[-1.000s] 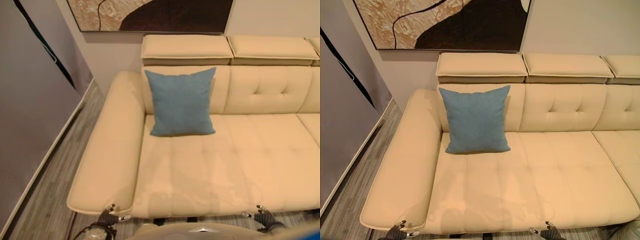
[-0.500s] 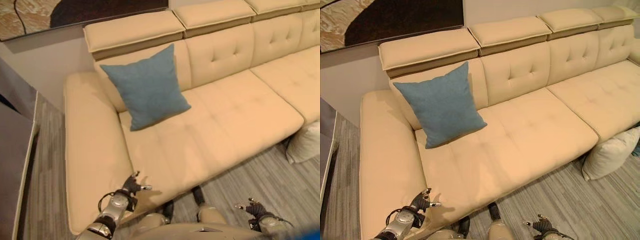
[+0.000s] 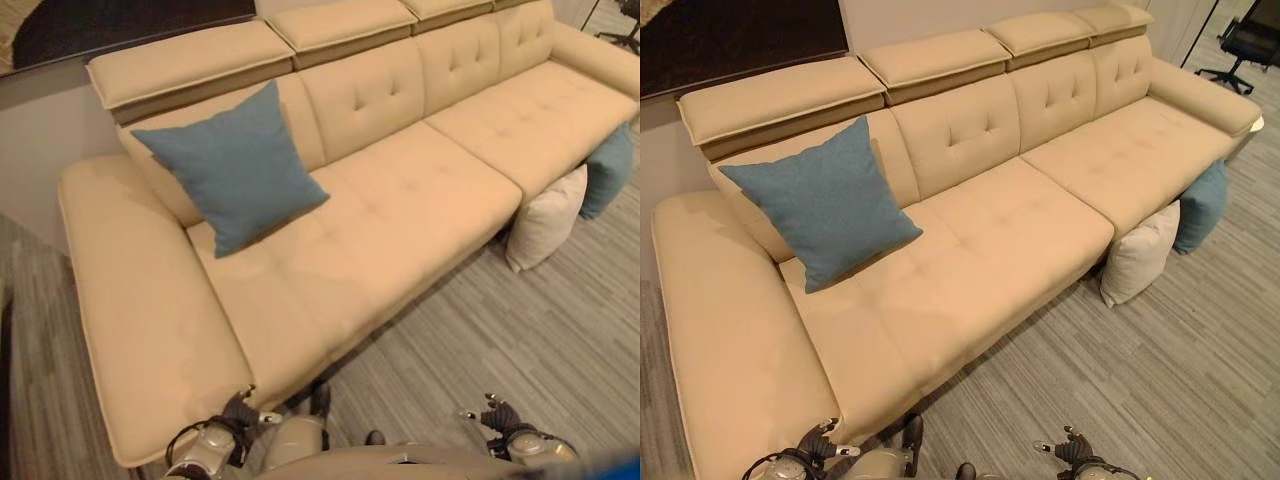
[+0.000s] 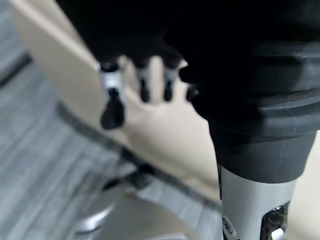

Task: Pick up all the scattered cushions and arrange them neatly on the sofa.

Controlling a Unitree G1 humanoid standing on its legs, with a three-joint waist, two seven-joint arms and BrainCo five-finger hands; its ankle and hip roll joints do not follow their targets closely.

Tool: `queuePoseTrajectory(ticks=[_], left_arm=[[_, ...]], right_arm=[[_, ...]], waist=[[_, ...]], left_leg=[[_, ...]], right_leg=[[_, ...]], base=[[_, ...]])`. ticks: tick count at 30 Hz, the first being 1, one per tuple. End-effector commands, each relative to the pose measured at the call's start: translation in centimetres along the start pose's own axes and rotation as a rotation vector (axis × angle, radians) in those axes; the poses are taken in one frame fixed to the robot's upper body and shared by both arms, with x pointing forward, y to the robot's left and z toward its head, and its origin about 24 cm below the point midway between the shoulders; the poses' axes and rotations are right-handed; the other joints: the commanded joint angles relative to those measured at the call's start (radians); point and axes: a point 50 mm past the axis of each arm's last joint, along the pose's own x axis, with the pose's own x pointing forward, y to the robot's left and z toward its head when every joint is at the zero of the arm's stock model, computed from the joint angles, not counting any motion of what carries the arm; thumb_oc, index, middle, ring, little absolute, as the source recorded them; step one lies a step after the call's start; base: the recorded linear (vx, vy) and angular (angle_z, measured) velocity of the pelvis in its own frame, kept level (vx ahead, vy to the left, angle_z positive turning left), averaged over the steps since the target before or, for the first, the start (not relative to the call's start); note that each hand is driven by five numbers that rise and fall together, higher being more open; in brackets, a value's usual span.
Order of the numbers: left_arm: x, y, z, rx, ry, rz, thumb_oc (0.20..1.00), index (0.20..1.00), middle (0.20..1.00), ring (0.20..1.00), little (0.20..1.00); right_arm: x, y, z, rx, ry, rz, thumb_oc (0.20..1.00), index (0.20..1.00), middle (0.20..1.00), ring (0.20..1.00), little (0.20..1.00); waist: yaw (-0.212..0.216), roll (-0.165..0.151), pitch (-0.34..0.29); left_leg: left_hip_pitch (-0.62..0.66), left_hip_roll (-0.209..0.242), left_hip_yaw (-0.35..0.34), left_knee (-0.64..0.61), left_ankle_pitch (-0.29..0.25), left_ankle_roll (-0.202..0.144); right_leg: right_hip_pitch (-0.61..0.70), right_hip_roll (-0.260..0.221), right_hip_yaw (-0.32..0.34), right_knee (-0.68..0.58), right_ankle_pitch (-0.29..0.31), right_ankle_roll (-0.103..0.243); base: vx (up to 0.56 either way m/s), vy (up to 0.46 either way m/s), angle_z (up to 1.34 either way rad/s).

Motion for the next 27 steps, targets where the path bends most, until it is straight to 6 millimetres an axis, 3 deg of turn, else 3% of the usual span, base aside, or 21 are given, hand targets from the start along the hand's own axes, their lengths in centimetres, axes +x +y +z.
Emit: queuePoseTrajectory(ticks=[1,2,4,6,9,12,15,16,19,21,22,27], left_arm=[[0.7,-0.1,3.6,0.006,-0.109,0.002,1.000,1.000,1.000,1.000,1.000],[0.7,-0.1,3.6,0.006,-0.109,0.002,1.000,1.000,1.000,1.000,1.000],[0.8,-0.3,4.0,0.011,-0.121,-0.005,1.000,1.000,1.000,1.000,1.000],[0.8,-0.5,4.4,0.011,-0.131,-0.005,1.000,1.000,1.000,1.000,1.000],[0.9,-0.5,4.8,0.022,-0.137,0.001,1.000,1.000,1.000,1.000,1.000],[0.9,0.0,4.9,0.010,-0.141,0.019,1.000,1.000,1.000,1.000,1.000],[0.9,0.5,4.8,0.002,-0.136,0.036,1.000,1.000,1.000,1.000,1.000],[0.9,0.8,4.3,-0.005,-0.117,0.046,1.000,1.000,1.000,1.000,1.000],[0.8,0.8,3.7,-0.006,-0.097,0.048,1.000,1.000,1.000,1.000,1.000],[0.7,1.1,2.4,-0.021,-0.049,0.057,1.000,1.000,1.000,1.000,1.000],[0.6,1.0,1.9,-0.013,-0.030,0.055,1.000,1.000,1.000,1.000,1.000],[0.6,0.8,1.4,-0.018,-0.008,0.061,1.000,1.000,1.000,1.000,1.000]], right_arm=[[0.2,-3.1,1.2,-0.062,-0.047,-0.093,1.000,1.000,1.000,1.000,1.000],[0.2,-3.1,1.2,-0.062,-0.048,-0.093,1.000,1.000,1.000,1.000,1.000],[0.3,-3.6,1.2,-0.090,-0.043,-0.105,1.000,1.000,1.000,1.000,1.000],[0.4,-3.8,2.1,-0.077,-0.061,-0.112,1.000,1.000,1.000,1.000,1.000],[0.6,-3.9,2.8,-0.036,-0.065,-0.125,1.000,1.000,1.000,1.000,1.000],[0.7,-3.8,2.8,-0.021,-0.052,-0.131,1.000,1.000,1.000,1.000,1.000],[0.7,-3.3,2.7,-0.017,-0.044,-0.119,1.000,1.000,1.000,1.000,1.000],[0.7,-2.9,2.4,-0.022,-0.032,-0.108,1.000,1.000,1.000,1.000,1.000],[0.6,-2.6,1.9,-0.022,-0.018,-0.100,1.000,1.000,1.000,1.000,1.000],[0.5,-2.3,1.0,-0.038,0.006,-0.089,1.000,1.000,1.000,1.000,1.000],[0.4,-2.2,1.0,-0.037,0.004,-0.088,1.000,1.000,1.000,1.000,1.000],[0.5,-2.1,1.7,-0.002,-0.029,-0.092,1.000,1.000,1.000,1.000,1.000]], waist=[[0.010,-0.004,0.044],[0.008,-0.004,0.042],[0.017,-0.005,0.046],[0.016,0.005,0.042],[-0.002,0.029,0.031],[-0.007,0.042,0.035],[0.001,0.043,0.047],[0.024,0.050,0.053],[0.023,0.051,0.051],[0.036,0.045,0.041],[0.051,0.030,0.036],[0.058,0.016,0.029]], left_leg=[[0.020,-0.089,-0.169,0.121,-0.121,0.065],[0.018,-0.089,-0.170,0.118,-0.118,0.065],[0.027,-0.132,-0.270,0.175,-0.150,0.064],[0.045,-0.151,-0.315,0.184,-0.170,0.065],[0.080,-0.153,-0.333,0.112,-0.177,0.086],[0.096,-0.138,-0.291,0.047,-0.154,0.099],[0.094,-0.123,-0.243,0.027,-0.138,0.107],[0.092,-0.094,-0.186,0.013,-0.132,0.107],[0.100,-0.084,-0.172,0.004,-0.130,0.108],[0.111,-0.061,-0.122,-0.007,-0.124,0.111],[0.098,-0.059,-0.090,0.001,-0.124,0.106],[0.112,-0.052,-0.077,0.018,-0.141,0.096]], right_leg=[[0.071,-0.016,0.070,-0.139,0.148,0.131],[0.068,-0.017,0.068,-0.140,0.149,0.131],[0.059,-0.019,0.116,-0.145,0.172,0.142],[0.042,-0.017,0.163,-0.146,0.186,0.154],[-0.008,-0.009,0.235,-0.129,0.215,0.174],[-0.054,-0.013,0.246,-0.112,0.231,0.201],[-0.088,-0.019,0.222,-0.090,0.242,0.214],[-0.097,-0.061,0.073,-0.066,0.226,0.202],[-0.085,-0.072,0.019,-0.050,0.207,0.193],[-0.043,-0.068,-0.064,-0.003,0.162,0.173],[0.003,-0.071,-0.097,-0.045,0.149,0.170],[0.029,-0.033,-0.032,-0.119,0.157,0.149]], base=[[-0.13,0.015,-0.20],[-0.10,0.026,-0.40],[-0.07,0.083,-0.56],[-0.08,0.204,-0.71],[-0.06,0.249,-1.51],[-0.10,0.154,-0.96],[-0.13,0.096,-1.28],[-0.09,0.025,-0.78],[-0.05,0.009,-0.94],[-0.07,-0.053,-0.68],[-0.06,-0.086,-0.35],[0.09,-0.180,-0.52]])
